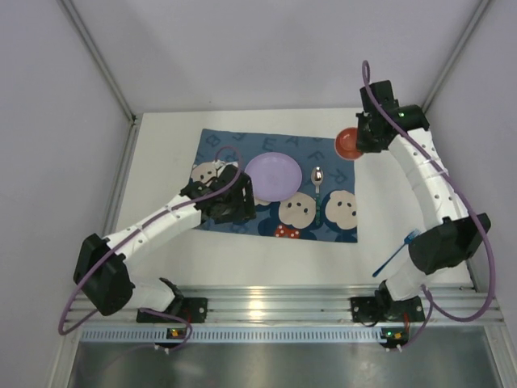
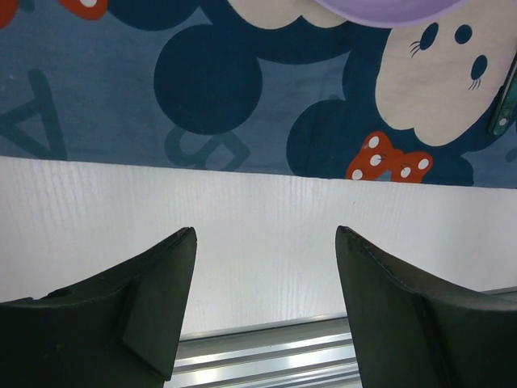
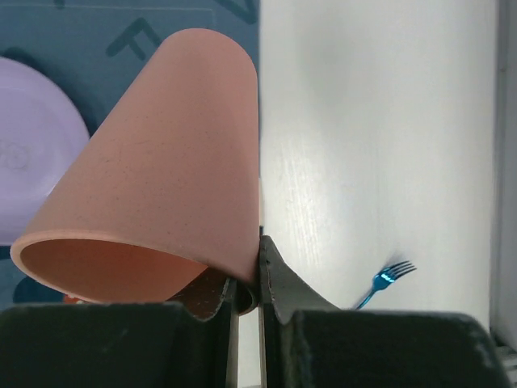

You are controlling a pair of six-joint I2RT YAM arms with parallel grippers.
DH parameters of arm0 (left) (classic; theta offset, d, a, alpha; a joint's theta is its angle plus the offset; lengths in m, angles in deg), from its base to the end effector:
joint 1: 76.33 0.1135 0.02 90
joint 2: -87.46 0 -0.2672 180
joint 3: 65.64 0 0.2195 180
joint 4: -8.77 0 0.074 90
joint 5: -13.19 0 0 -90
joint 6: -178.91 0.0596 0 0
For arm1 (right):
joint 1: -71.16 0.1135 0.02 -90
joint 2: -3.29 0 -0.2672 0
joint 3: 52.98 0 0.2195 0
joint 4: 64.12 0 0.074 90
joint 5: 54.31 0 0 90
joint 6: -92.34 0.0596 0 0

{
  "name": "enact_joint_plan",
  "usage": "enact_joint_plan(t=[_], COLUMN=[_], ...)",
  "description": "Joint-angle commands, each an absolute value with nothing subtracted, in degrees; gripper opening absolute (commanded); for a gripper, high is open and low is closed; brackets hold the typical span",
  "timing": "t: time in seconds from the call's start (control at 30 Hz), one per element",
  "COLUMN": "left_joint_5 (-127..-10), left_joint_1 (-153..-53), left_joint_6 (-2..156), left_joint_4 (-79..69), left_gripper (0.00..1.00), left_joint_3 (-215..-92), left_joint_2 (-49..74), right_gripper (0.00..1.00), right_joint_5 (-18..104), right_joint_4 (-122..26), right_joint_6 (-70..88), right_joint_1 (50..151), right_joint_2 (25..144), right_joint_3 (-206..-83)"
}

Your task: Set the dinner table for one person

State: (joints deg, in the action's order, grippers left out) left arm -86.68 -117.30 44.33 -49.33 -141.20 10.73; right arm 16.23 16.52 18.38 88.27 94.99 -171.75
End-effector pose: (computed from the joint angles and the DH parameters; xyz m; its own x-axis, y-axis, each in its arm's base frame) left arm 0.1924 -0.1535 0.2550 -0.8693 -0.1610 -0.4674 -0.0426 0.9663 -0.2537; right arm 0.2932 0.0695 0.3757 -0.7634 0.0376 -0.6448 0.1276 0.9874 -0.0935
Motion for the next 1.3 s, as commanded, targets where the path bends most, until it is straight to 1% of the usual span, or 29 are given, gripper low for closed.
enact_joint_plan(t=[0.0, 0.13, 0.37, 0.57, 0.77, 0.97, 1.0, 1.27], left_joint_5=[-86.83, -86.48, -86.30, -87.36, -87.62, -87.62, -87.62, -87.27], left_joint_1=[-117.38, -117.29, -116.94, -116.94, -116.59, -115.97, -115.89, -114.66], left_joint_6=[46.99, 47.86, 48.66, 47.52, 45.76, 46.02, 46.19, 47.51], left_joint_4=[-47.17, -46.82, -47.96, -48.84, -48.49, -48.75, -48.93, -49.11], left_gripper=[0.75, 0.75, 0.75, 0.75, 0.75, 0.75, 0.75, 0.75], left_joint_3=[-145.83, -147.24, -149.26, -146.90, -142.85, -142.23, -142.41, -143.11], left_joint_2=[8.98, 6.61, 5.72, 7.56, 10.29, 10.91, 10.82, 10.64], right_gripper=[0.00, 0.00, 0.00, 0.00, 0.00, 0.00, 0.00, 0.00], right_joint_5=[30.91, 37.69, 40.87, 43.07, 38.78, 35.95, 34.04, 36.92], right_joint_4=[13.89, 12.92, 13.71, 14.06, 16.24, 20.55, 21.00, 23.46], right_joint_6=[18.95, 20.62, 21.77, 22.47, 23.61, 24.58, 24.84, 26.16], right_joint_1=[86.38, 83.82, 80.66, 79.60, 78.99, 78.46, 78.37, 77.84], right_joint_2=[97.68, 102.86, 114.29, 120.88, 124.75, 129.94, 130.38, 133.37], right_joint_3=[-175.52, -179.57, -189.23, -191.09, -192.23, -196.01, -196.10, -196.63])
